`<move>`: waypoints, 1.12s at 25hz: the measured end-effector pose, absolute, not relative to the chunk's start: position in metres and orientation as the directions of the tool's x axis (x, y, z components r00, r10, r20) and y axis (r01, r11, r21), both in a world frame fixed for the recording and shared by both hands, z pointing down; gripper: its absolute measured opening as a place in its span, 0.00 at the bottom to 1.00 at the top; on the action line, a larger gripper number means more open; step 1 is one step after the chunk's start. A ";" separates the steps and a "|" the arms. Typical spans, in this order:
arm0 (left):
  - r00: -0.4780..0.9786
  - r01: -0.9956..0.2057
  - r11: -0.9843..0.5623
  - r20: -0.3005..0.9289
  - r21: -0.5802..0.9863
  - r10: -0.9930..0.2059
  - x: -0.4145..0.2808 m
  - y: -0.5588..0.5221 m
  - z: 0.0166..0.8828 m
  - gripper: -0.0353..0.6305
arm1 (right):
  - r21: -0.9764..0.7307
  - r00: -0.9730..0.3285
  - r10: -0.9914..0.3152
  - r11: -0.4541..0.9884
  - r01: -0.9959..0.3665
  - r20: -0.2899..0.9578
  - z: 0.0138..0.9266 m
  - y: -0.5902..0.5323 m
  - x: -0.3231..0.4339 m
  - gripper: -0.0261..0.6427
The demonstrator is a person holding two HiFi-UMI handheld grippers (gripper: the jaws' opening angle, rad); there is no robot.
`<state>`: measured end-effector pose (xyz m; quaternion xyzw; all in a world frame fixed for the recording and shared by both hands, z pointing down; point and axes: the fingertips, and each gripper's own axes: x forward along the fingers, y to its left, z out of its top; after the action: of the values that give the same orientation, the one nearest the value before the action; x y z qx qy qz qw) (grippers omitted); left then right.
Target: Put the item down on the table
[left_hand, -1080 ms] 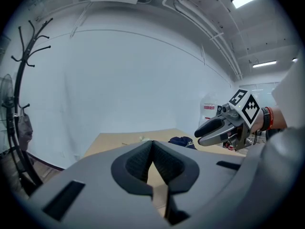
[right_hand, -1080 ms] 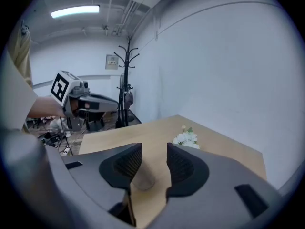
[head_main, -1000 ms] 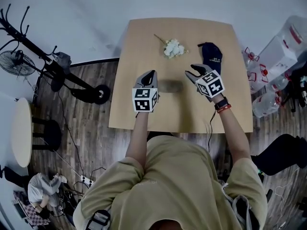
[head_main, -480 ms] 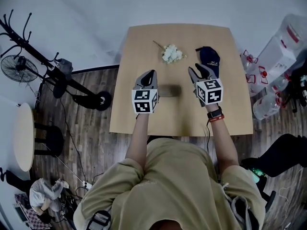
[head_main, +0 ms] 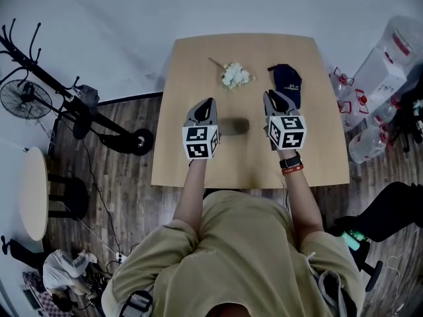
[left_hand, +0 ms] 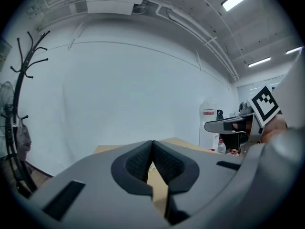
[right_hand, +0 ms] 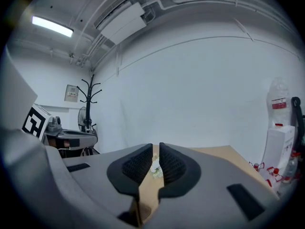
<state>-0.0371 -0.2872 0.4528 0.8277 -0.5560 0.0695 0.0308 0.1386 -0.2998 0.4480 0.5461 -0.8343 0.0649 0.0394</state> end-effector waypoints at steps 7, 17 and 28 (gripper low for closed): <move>0.367 -0.928 -0.372 0.128 -0.016 -0.921 -0.042 -0.284 0.448 0.09 | -0.098 -0.385 -0.919 0.376 -0.921 0.091 0.442 -0.295 0.135 0.04; 0.374 -0.926 -0.377 0.123 0.002 -0.919 -0.048 -0.279 0.454 0.09 | -0.144 -0.340 -0.934 0.324 -0.935 0.107 0.448 -0.287 0.137 0.06; 0.395 -0.918 -0.397 0.129 0.013 -0.909 -0.049 -0.272 0.459 0.09 | -0.141 -0.377 -0.916 0.359 -0.923 0.138 0.460 -0.281 0.118 0.06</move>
<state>-0.0486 -0.2718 0.4595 0.8343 -0.5475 0.0505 0.0407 0.1176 -0.2809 0.4596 0.5577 -0.8241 0.0975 0.0179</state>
